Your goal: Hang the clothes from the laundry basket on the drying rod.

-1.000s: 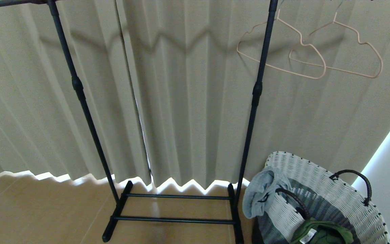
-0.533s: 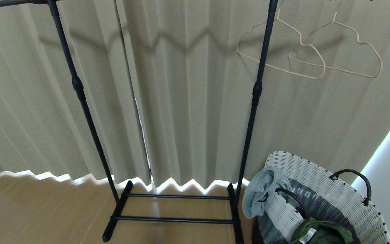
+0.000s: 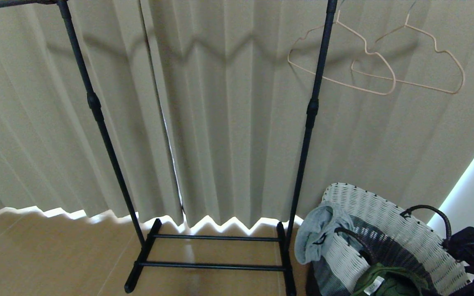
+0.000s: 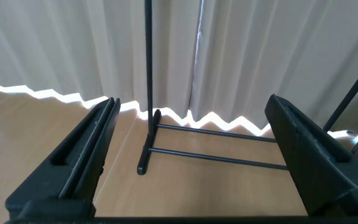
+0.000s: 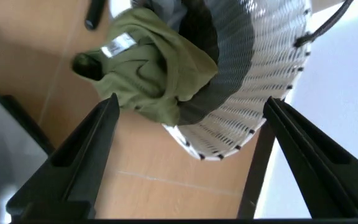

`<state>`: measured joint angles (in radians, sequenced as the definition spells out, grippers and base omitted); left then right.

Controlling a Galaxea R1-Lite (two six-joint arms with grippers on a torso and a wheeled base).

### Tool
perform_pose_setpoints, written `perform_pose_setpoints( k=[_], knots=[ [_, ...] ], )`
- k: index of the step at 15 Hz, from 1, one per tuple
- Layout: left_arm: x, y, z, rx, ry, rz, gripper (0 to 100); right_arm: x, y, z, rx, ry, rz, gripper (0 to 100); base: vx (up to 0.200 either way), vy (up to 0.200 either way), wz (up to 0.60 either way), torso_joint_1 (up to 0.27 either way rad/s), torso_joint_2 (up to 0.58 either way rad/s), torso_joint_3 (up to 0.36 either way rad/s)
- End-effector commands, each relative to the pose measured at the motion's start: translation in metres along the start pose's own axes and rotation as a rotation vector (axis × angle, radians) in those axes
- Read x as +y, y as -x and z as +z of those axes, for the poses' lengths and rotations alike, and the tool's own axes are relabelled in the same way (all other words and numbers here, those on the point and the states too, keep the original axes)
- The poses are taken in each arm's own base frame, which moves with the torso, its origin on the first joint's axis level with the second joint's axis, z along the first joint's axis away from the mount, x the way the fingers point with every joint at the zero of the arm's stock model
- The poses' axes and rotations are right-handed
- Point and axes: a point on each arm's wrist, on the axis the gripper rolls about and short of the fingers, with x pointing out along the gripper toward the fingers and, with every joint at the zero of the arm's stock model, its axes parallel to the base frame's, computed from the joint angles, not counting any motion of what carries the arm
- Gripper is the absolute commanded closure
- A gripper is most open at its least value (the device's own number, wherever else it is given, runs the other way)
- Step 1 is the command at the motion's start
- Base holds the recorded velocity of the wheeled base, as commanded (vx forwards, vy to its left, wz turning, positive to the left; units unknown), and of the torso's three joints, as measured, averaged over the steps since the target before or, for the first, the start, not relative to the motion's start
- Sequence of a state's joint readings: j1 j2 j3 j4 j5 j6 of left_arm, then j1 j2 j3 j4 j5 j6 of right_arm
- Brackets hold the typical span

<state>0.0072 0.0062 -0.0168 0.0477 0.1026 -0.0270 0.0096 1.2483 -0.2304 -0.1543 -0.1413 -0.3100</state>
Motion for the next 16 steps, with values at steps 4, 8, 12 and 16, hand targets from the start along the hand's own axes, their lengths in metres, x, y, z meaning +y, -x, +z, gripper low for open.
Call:
perform_pose_setpoints(
  k=[4,8,12,16],
  knots=[
    [0.000,0.000,0.000,0.000,0.001,0.002,0,0.003,-0.065,0.007,0.191,0.017,0.031,0,0.000,0.000,0.00,0.000,0.00,0.000],
    [0.000,0.000,0.000,0.000,0.001,0.002,0,-0.009,-0.098,0.004,0.236,-0.002,-0.001,0,0.000,0.000,0.00,0.000,0.00,0.000],
    [0.000,0.000,0.000,0.000,0.001,0.002,0,-0.021,-0.121,0.001,0.196,0.002,-0.047,0,0.000,0.000,0.00,0.000,0.00,0.000],
    [0.000,0.000,0.000,0.000,0.001,0.002,0,-0.021,-0.127,0.002,0.160,-0.002,-0.061,100,0.000,0.000,0.00,0.000,0.00,0.000]
  ],
)
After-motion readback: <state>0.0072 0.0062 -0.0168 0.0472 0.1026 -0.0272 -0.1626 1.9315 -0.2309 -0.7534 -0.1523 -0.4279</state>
